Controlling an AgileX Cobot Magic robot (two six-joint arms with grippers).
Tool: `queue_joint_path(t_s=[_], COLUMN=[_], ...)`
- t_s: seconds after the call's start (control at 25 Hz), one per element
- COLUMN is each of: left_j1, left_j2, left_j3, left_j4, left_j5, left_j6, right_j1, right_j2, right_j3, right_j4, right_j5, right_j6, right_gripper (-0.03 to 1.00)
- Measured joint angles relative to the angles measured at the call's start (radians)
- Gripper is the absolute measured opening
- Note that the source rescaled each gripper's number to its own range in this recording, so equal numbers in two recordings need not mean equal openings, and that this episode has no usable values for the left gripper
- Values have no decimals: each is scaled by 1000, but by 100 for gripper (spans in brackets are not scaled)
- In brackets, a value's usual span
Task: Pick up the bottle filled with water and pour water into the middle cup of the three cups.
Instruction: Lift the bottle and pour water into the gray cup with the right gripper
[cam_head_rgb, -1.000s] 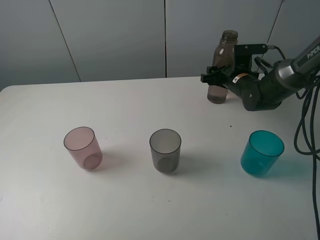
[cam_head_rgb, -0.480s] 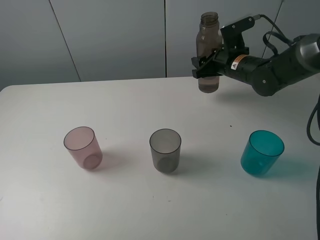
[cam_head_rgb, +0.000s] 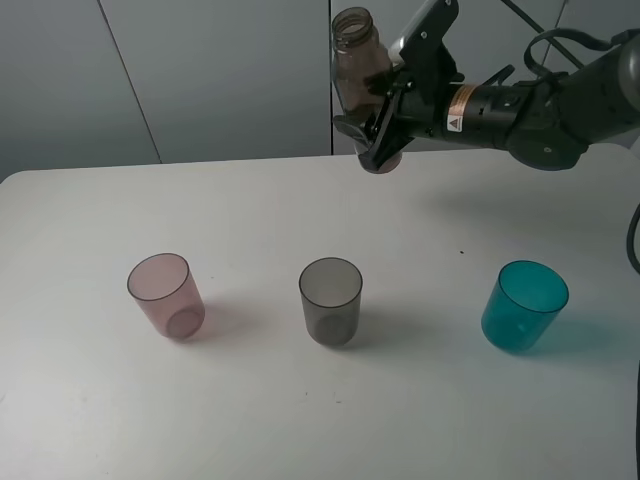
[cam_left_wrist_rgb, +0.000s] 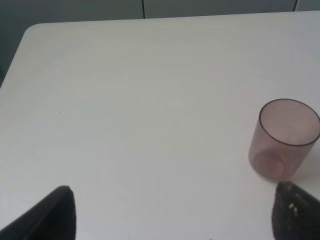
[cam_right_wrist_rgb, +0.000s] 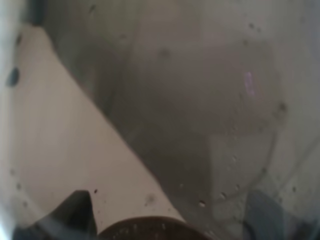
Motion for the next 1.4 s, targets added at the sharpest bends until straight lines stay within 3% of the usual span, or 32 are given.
queue_joint_path(t_s=[0.32,0.52,0.88,1.4], left_j1=[0,0,0,0], left_j2=[0,0,0,0], left_j3=[0,0,0,0], left_j4=[0,0,0,0], left_j5=[0,0,0,0], left_j6=[0,0,0,0], right_j1=[23,23,23,23], right_j2=[0,-2,-2,-2], right_j3=[2,60,153,161], right_j4=[-146,-147,-43,43], right_j5=[-22,-46,-63,-48], right_j6=[-222,-376,-604,-924], right_gripper=[0,0,0,0])
